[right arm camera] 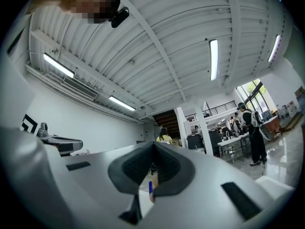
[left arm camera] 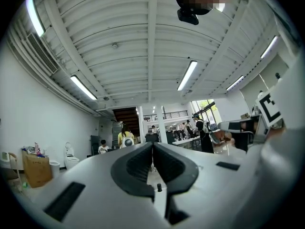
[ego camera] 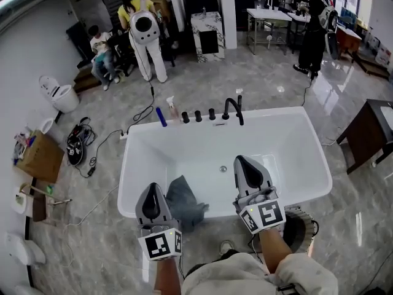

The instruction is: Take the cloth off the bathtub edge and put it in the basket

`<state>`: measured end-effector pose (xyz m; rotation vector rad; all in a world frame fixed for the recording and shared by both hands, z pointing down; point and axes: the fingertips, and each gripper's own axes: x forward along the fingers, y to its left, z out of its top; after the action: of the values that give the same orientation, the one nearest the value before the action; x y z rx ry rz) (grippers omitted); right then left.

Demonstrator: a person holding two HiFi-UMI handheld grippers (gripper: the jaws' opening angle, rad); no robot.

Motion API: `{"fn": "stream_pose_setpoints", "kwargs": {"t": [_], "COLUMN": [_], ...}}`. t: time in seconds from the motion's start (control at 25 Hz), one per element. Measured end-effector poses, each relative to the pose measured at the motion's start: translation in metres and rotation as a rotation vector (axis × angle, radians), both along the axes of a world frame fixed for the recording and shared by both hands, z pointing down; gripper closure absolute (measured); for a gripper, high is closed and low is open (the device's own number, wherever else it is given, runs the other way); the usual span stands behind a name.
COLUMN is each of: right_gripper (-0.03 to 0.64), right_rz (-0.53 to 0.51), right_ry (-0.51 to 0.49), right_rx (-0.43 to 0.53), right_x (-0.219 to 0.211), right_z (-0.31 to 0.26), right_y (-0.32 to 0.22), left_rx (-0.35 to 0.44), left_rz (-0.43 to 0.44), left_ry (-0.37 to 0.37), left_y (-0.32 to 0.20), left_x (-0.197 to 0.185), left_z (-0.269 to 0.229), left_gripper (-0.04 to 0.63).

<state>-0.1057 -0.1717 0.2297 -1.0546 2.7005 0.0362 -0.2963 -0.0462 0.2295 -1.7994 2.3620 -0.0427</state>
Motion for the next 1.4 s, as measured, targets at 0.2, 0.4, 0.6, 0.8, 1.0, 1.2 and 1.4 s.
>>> {"fn": "stream_pose_setpoints", "kwargs": {"t": [0.2, 0.4, 0.6, 0.8, 1.0, 1.2, 1.4], "right_gripper": [0.629, 0.629, 0.629, 0.629, 0.629, 0.629, 0.629], "right_rz": [-0.006, -0.014, -0.015, -0.046, -0.079, -0.119, -0.16], "right_ry": [0.004, 0.025, 0.061, 0.097, 0.132, 0.176, 0.215], "right_rx": [-0.023, -0.048, -0.071, -0.1, -0.123, -0.147, -0.183], "right_x": [-0.004, -0.022, -0.056, -0.101, -0.147, -0.192, -0.227], "right_z": [0.01, 0.029, 0.046, 0.064, 0.077, 0.099, 0.121], "right_y": [-0.024, -0.038, -0.044, -0.045, -0.045, -0.044, -0.037], "left_rx": [-0.025, -0.054, -0.079, -0.094, -0.113, -0.162, -0.226], "left_rz": [-0.006, -0.007, 0.007, 0.021, 0.0, -0.03, -0.06], "left_ry": [0.011, 0.027, 0.061, 0.087, 0.138, 0.173, 0.205], "left_y": [-0.025, -0.04, -0.053, -0.066, -0.064, -0.061, -0.054], "left_x": [-0.004, -0.022, -0.052, -0.079, -0.118, -0.156, -0.185], "left_z": [0.011, 0.031, 0.056, 0.076, 0.095, 0.129, 0.164], "left_gripper": [0.591, 0.591, 0.591, 0.591, 0.591, 0.591, 0.591]}}
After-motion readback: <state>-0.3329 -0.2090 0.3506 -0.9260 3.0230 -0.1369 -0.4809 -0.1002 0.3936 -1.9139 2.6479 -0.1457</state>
